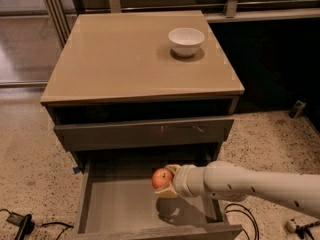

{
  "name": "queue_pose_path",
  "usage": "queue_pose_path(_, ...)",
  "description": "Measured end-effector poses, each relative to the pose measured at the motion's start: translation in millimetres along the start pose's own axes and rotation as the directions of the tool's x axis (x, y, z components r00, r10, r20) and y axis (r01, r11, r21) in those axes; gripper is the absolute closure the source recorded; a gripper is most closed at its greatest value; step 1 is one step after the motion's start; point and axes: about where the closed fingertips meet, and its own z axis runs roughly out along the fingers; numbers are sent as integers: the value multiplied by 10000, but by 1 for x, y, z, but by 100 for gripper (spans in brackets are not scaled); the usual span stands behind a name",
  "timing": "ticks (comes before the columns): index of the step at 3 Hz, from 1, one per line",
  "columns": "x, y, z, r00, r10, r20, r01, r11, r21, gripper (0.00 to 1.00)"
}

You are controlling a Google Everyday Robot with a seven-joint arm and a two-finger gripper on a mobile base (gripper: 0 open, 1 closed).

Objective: Place apple into middle drawer

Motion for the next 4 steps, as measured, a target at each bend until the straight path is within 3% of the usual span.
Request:
queue_pose_path(2, 6, 0, 13, 9999, 43, -161, -44, 10000, -44, 100)
queue_pose_path(4, 45, -9, 65, 9973, 348, -643, -332, 9991, 246, 100)
